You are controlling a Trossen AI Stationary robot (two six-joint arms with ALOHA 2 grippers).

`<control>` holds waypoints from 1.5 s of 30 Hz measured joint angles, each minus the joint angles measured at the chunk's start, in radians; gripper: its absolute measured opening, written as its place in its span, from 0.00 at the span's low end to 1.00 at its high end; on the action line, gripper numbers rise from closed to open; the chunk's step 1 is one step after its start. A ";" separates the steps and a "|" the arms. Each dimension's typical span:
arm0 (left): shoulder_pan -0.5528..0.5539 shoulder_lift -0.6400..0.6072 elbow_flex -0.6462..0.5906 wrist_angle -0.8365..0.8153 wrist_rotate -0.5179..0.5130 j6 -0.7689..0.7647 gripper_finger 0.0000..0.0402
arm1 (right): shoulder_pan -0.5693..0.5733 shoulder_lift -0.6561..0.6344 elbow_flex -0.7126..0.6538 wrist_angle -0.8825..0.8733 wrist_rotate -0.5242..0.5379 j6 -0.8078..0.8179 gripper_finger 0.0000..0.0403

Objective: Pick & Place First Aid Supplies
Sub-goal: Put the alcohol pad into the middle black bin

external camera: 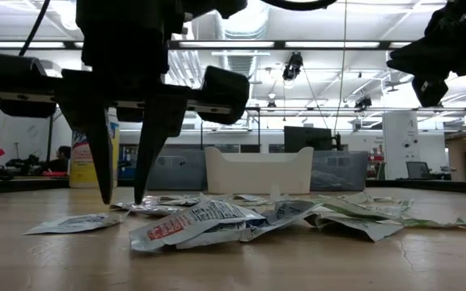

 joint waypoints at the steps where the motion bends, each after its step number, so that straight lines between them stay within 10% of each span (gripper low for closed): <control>1: 0.000 0.004 -0.003 0.011 0.002 0.004 0.19 | 0.000 0.000 0.000 0.000 0.000 0.000 0.16; 17: 0.003 0.040 -0.009 0.031 0.054 -0.008 0.01 | 0.000 0.000 0.000 0.000 0.000 0.000 0.16; 45: 0.086 0.035 0.075 -0.237 0.182 -0.100 0.00 | 0.000 0.000 0.000 0.000 0.000 0.000 0.16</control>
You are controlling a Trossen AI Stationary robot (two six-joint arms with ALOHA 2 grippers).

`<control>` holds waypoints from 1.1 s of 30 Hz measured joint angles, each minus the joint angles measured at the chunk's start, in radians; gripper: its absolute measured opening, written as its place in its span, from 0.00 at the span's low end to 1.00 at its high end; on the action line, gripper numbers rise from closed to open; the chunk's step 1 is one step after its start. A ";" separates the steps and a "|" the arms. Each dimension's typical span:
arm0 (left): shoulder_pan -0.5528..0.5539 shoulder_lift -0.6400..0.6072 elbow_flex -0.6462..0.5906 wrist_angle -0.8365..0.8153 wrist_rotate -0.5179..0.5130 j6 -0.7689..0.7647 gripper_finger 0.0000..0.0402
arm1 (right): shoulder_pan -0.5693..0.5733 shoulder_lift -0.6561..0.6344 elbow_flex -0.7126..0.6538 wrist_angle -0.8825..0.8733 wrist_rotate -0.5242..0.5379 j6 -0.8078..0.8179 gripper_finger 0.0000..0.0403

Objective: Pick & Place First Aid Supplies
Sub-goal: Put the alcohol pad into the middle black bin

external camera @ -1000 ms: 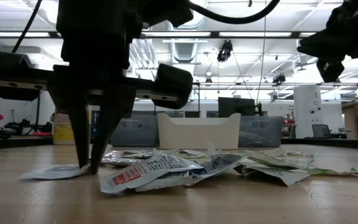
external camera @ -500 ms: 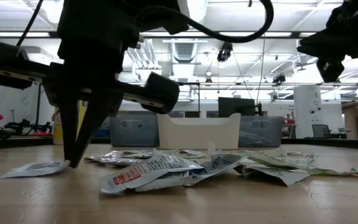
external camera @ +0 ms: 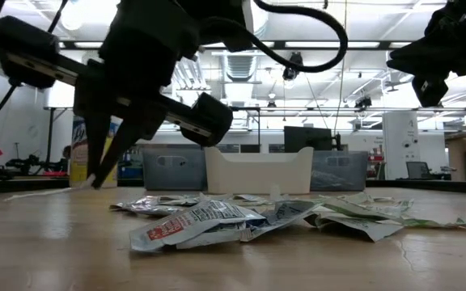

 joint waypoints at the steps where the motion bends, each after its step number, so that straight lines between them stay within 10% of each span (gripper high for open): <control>1: 0.007 0.000 0.000 -0.002 0.007 0.000 0.00 | 0.000 0.000 0.000 0.000 0.000 0.000 0.16; 12: 0.177 -0.001 0.023 -0.022 0.315 -0.160 0.00 | 0.000 0.000 0.000 0.000 0.000 0.000 0.16; 23: 0.318 -0.002 0.100 0.208 0.413 -0.519 0.00 | 0.000 0.000 0.000 0.000 0.000 0.000 0.16; 33: 0.333 -0.002 0.277 0.270 -0.007 -0.464 0.00 | 0.000 0.000 0.000 0.000 0.000 0.000 0.16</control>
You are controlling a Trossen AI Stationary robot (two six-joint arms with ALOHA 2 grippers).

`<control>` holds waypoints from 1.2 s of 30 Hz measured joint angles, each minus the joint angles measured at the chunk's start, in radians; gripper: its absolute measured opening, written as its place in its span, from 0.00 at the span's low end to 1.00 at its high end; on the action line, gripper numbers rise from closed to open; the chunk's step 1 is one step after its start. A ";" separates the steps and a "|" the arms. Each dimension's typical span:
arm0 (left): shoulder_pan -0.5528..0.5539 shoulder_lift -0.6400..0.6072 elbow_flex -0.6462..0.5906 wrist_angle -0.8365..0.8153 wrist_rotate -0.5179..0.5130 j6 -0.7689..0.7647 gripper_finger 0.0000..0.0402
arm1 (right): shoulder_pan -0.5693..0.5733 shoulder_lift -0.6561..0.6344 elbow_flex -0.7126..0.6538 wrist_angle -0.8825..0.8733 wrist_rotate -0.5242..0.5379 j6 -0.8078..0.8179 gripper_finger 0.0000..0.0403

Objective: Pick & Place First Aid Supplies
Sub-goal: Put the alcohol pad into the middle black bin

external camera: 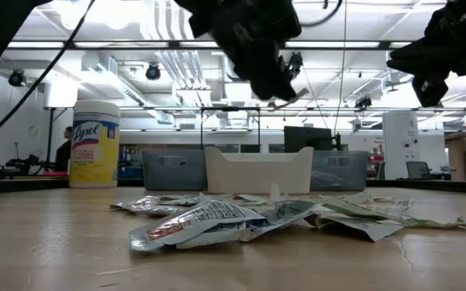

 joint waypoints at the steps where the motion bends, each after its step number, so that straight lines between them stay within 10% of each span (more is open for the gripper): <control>1: 0.000 0.000 0.017 -0.005 -0.046 0.021 0.00 | 0.000 0.000 0.000 0.000 0.000 0.000 0.16; 18: 0.175 0.000 0.130 0.035 -0.617 -0.135 0.00 | 0.000 0.000 0.000 0.000 0.000 0.000 0.16; 36: 0.480 0.026 0.130 0.092 -0.540 -0.609 0.00 | 0.000 0.000 0.000 0.000 0.000 0.000 0.16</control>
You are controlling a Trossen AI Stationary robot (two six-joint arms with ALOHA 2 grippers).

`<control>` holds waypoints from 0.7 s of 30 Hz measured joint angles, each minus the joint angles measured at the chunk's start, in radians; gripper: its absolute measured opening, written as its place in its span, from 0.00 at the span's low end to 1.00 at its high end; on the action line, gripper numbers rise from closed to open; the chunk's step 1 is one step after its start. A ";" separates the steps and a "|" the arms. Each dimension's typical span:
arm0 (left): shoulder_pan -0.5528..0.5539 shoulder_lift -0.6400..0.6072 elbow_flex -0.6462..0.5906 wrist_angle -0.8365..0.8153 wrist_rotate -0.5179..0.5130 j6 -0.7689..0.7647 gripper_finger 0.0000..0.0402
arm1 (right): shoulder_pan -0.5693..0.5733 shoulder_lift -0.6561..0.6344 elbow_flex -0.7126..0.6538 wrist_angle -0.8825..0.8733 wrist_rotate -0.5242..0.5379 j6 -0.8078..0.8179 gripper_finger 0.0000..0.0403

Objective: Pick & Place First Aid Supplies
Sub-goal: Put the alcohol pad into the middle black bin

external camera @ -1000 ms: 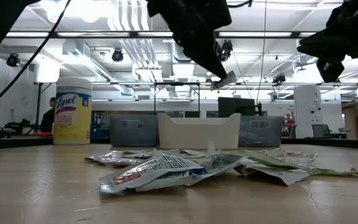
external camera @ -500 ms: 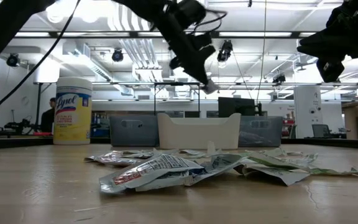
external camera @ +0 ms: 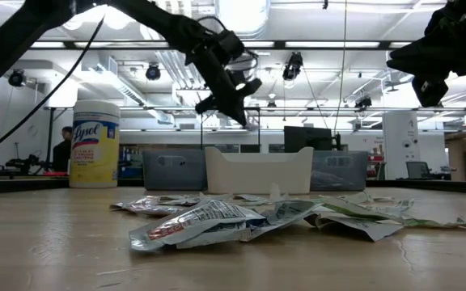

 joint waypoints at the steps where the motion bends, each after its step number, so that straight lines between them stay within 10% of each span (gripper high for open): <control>1: 0.001 0.010 0.000 -0.002 0.001 -0.003 0.00 | 0.000 0.000 0.000 0.000 0.000 0.000 0.16; 21: 0.011 0.295 0.240 -0.202 -0.026 0.036 0.00 | 0.000 0.000 0.000 0.000 0.000 0.000 0.16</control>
